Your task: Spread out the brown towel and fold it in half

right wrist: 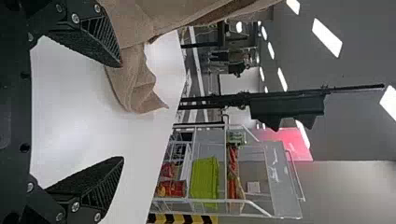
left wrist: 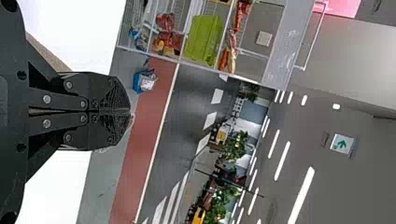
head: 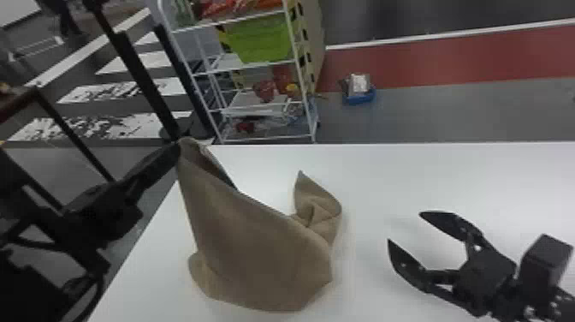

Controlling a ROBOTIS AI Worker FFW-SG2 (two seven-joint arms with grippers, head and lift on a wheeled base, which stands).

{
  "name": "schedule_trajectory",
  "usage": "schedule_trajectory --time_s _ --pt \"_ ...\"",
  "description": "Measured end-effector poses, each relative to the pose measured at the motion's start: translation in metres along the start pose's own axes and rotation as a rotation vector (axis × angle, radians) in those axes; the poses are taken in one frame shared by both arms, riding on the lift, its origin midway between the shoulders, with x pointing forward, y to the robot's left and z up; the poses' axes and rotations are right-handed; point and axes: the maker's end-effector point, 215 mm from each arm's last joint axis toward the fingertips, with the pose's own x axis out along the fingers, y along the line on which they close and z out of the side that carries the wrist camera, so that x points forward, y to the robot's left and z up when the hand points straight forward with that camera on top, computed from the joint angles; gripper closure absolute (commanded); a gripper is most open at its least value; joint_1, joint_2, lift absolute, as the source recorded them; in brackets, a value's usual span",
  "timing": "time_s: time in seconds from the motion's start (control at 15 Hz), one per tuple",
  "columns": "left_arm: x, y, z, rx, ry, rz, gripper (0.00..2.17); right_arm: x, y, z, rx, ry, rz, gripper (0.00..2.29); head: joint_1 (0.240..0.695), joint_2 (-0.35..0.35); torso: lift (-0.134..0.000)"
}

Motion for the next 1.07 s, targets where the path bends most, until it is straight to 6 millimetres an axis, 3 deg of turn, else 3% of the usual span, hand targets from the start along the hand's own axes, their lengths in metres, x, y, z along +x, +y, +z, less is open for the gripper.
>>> schedule_trajectory --time_s 0.33,0.53,0.8,0.93,1.07 --pt "0.004 0.012 -0.013 -0.022 0.022 0.006 1.62 0.073 -0.024 0.056 0.036 -0.032 -0.05 0.19 0.691 0.35 -0.124" --pt "0.008 0.017 -0.018 -0.031 0.025 0.009 1.62 0.122 -0.028 0.078 0.077 -0.037 -0.026 0.19 0.659 0.35 -0.124" --pt "0.019 0.016 -0.023 -0.041 0.03 -0.008 1.62 0.157 -0.06 0.056 0.082 0.052 -0.014 0.19 0.645 0.35 -0.124" --pt "0.02 0.018 -0.025 -0.039 0.035 -0.008 1.62 0.163 -0.079 0.04 0.076 0.082 -0.001 0.19 0.651 0.35 -0.124" --pt "0.019 0.019 -0.027 -0.039 0.038 -0.005 1.62 0.164 -0.08 0.03 0.077 0.093 0.028 0.19 0.659 0.35 -0.124"
